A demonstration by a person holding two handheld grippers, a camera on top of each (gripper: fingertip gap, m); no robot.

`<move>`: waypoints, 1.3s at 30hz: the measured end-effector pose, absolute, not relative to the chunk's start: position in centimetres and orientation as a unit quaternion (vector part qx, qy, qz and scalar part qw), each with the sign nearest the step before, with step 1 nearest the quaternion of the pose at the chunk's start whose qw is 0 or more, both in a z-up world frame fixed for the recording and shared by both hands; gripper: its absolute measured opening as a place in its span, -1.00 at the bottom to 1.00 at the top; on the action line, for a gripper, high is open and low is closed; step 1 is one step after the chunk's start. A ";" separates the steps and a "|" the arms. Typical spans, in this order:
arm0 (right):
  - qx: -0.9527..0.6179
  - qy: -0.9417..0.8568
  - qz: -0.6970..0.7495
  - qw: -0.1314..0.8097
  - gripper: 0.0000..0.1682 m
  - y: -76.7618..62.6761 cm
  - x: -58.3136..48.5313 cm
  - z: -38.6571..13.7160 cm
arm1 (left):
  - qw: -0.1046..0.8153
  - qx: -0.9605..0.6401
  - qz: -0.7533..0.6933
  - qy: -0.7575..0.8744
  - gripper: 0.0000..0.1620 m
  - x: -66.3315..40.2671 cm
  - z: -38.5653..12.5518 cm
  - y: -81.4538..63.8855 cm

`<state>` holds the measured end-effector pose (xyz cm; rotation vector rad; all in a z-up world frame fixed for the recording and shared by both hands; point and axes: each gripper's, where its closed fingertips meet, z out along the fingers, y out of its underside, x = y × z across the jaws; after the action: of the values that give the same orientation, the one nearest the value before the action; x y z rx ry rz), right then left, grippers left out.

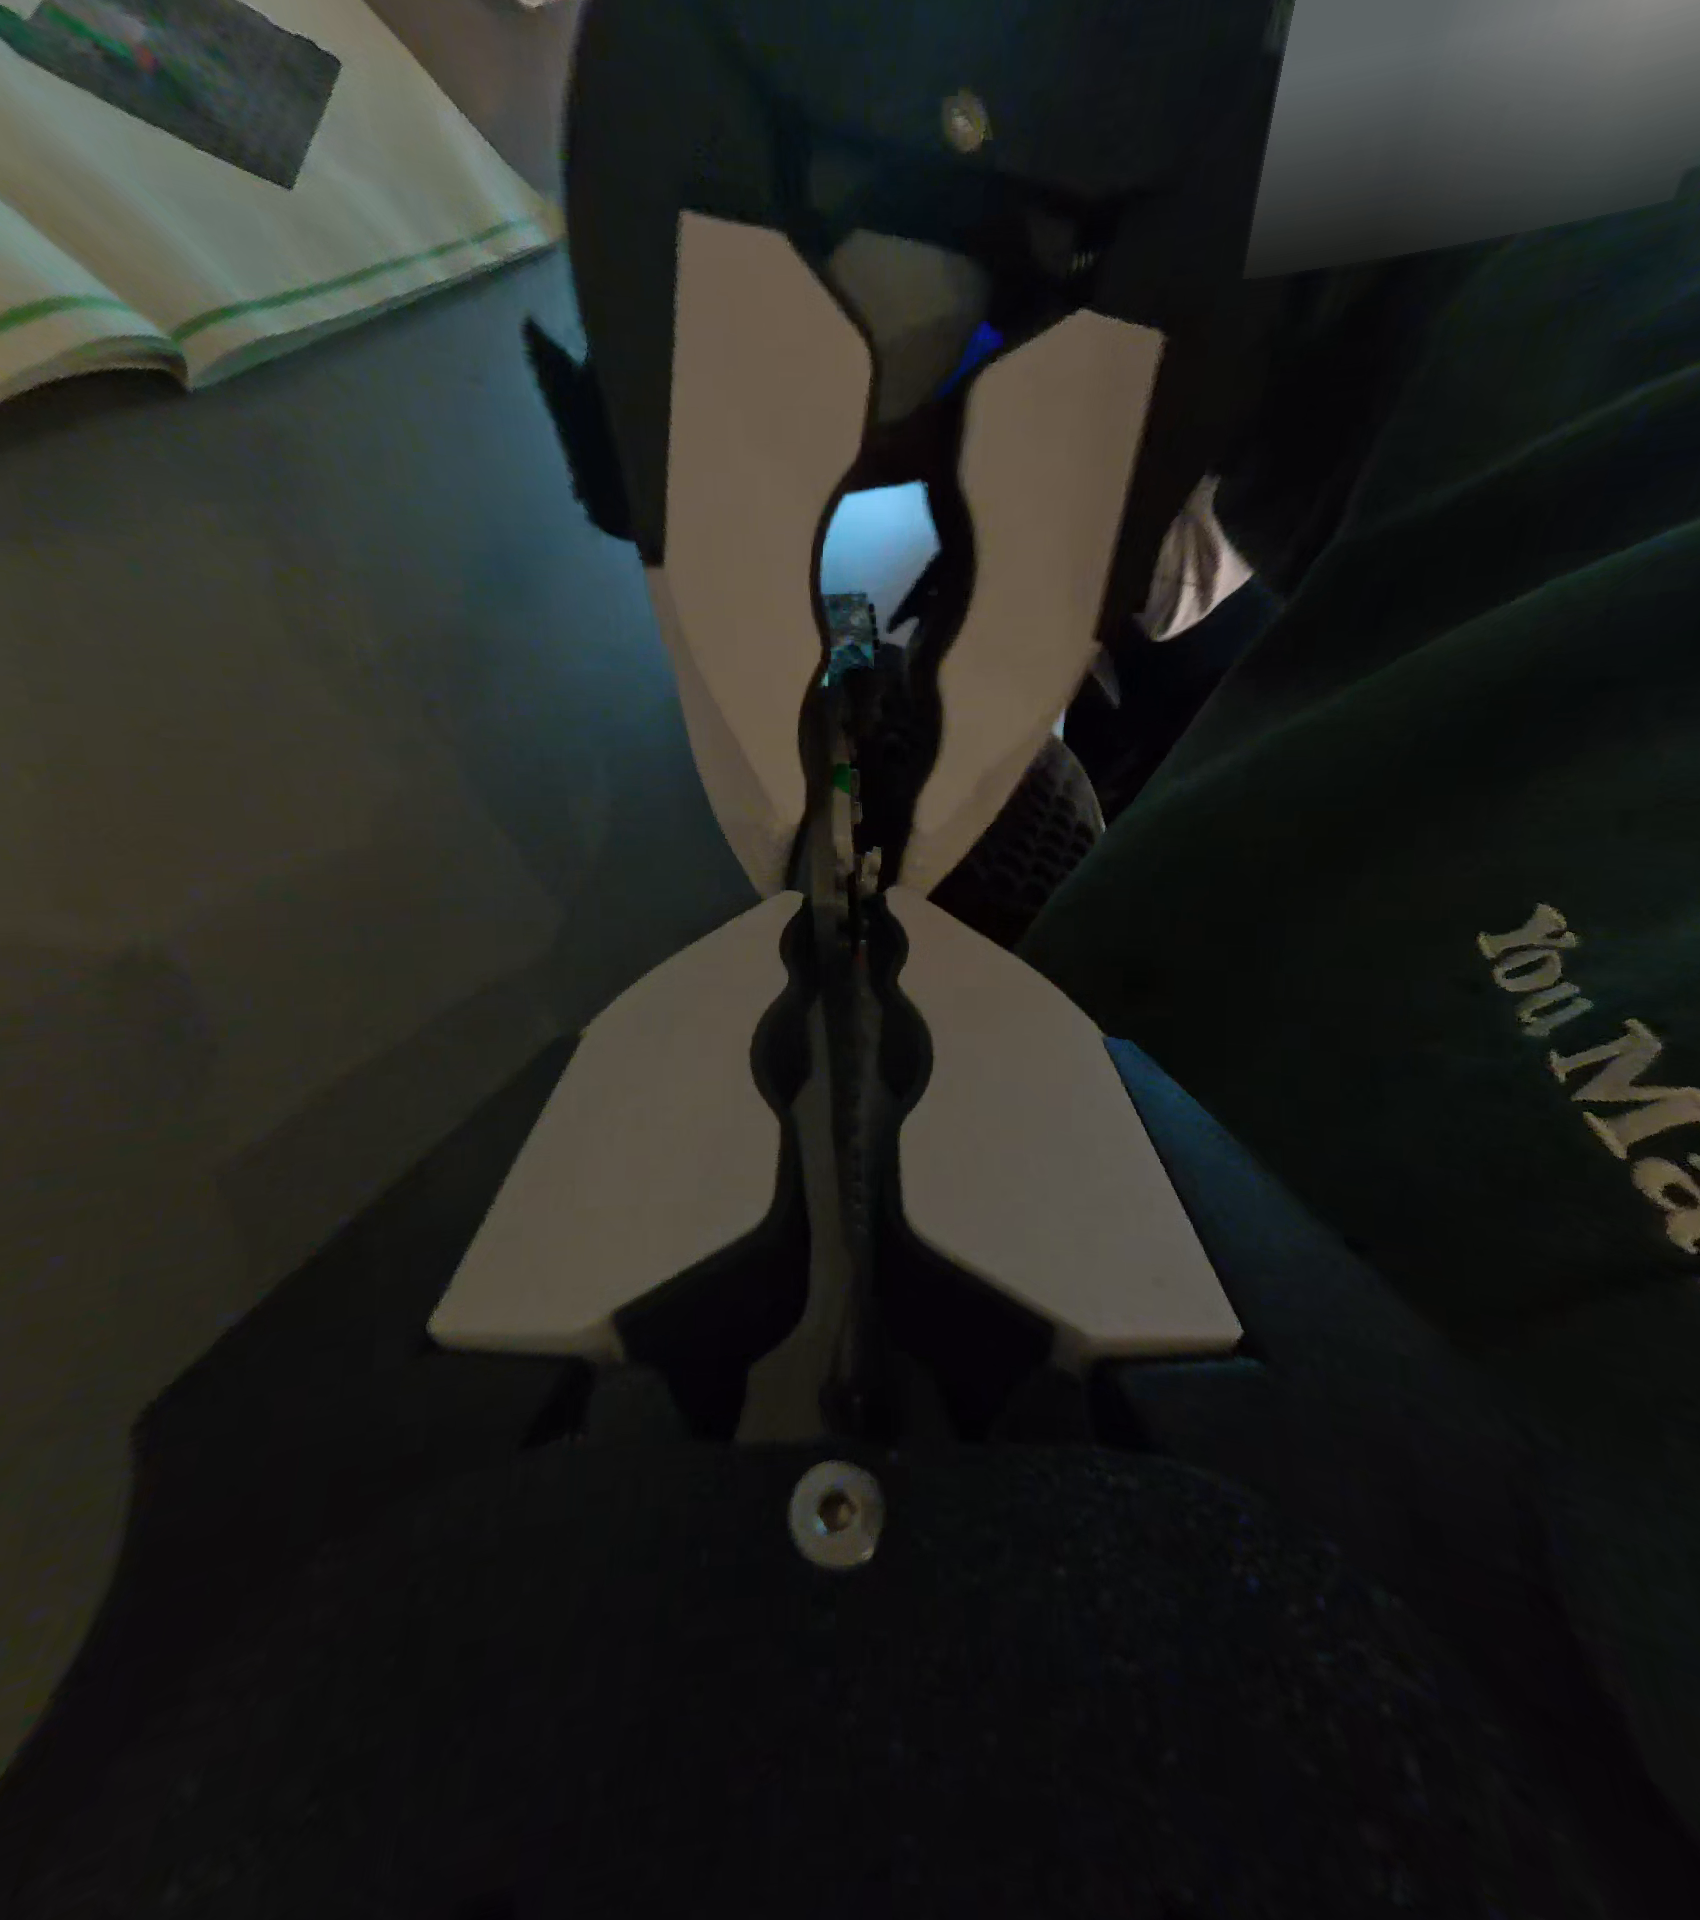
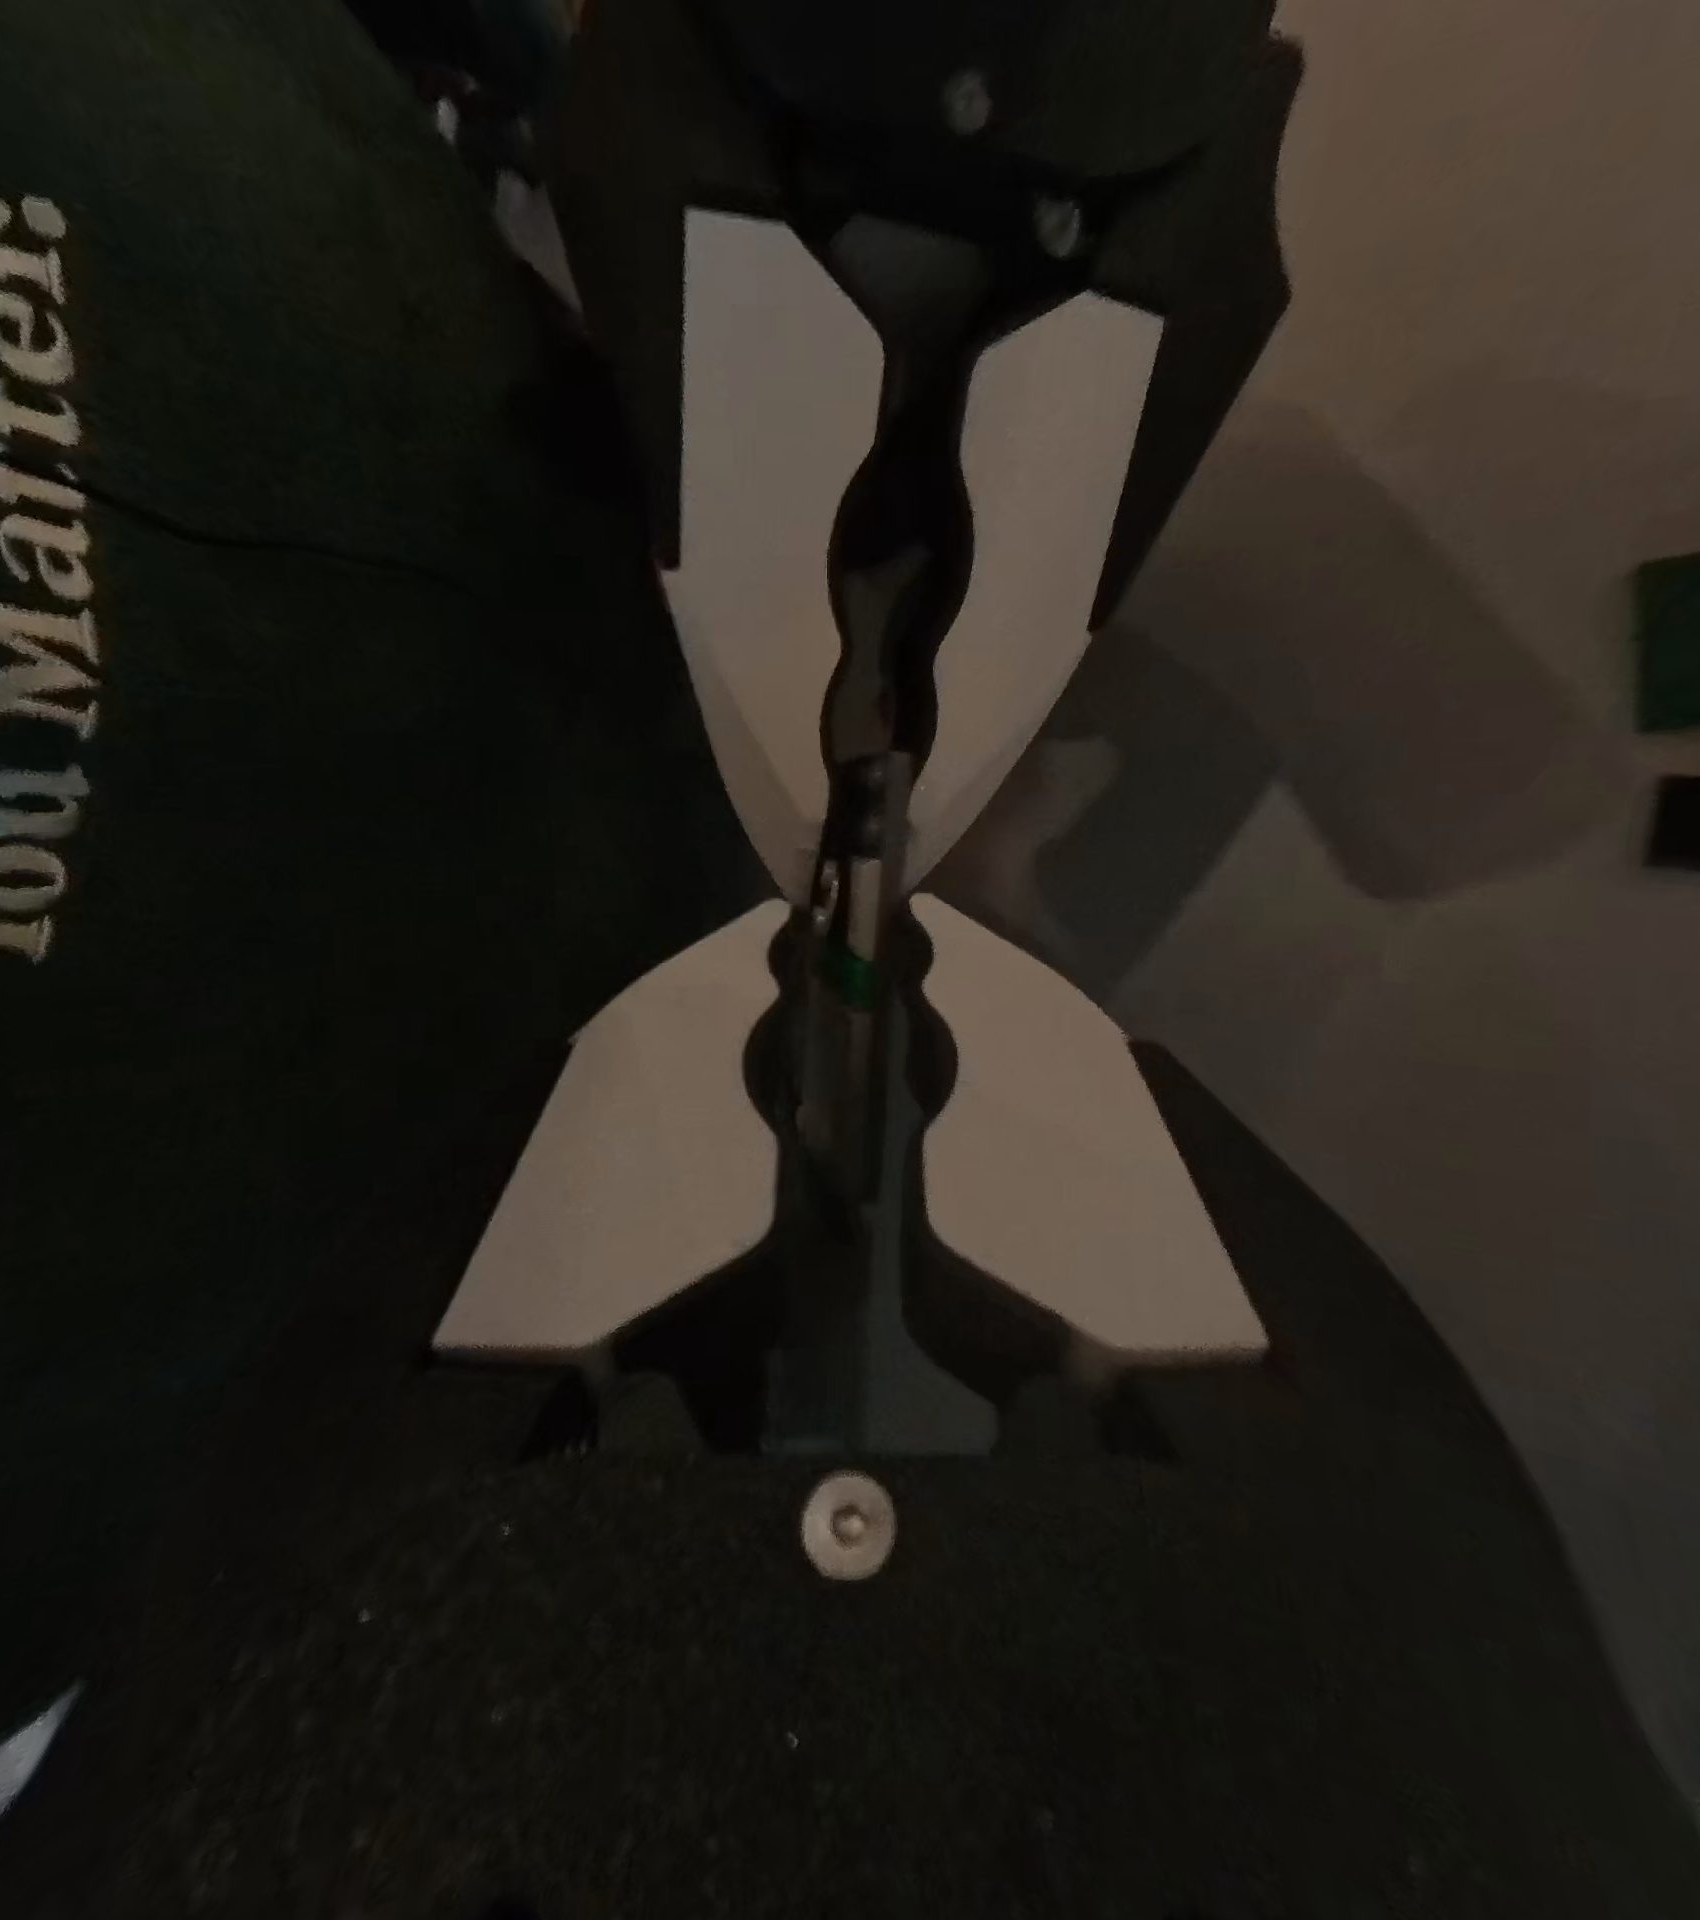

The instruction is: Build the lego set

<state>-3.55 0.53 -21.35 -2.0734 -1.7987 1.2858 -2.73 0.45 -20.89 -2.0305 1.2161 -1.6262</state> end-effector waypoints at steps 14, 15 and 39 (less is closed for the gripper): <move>-0.657 -0.591 0.452 0.119 -0.91 -0.4 -3.6 -19.3 | 0.206 -0.667 -0.523 0.489 -0.87 -2.8 -18.8 -0.3; -0.657 -0.587 0.456 0.127 -0.91 -0.4 -3.6 -19.1 | 0.211 -0.664 -0.525 0.489 -0.87 -2.9 -18.6 -0.4; -0.563 -0.518 0.461 0.451 -0.91 1.5 -4.1 -13.5 | 0.388 -0.630 -0.442 0.507 -0.89 -3.2 -13.8 1.8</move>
<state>-4.14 1.49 -13.53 -1.3905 -1.2795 1.1382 -3.24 1.79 -13.79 -1.6035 1.2886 -1.1232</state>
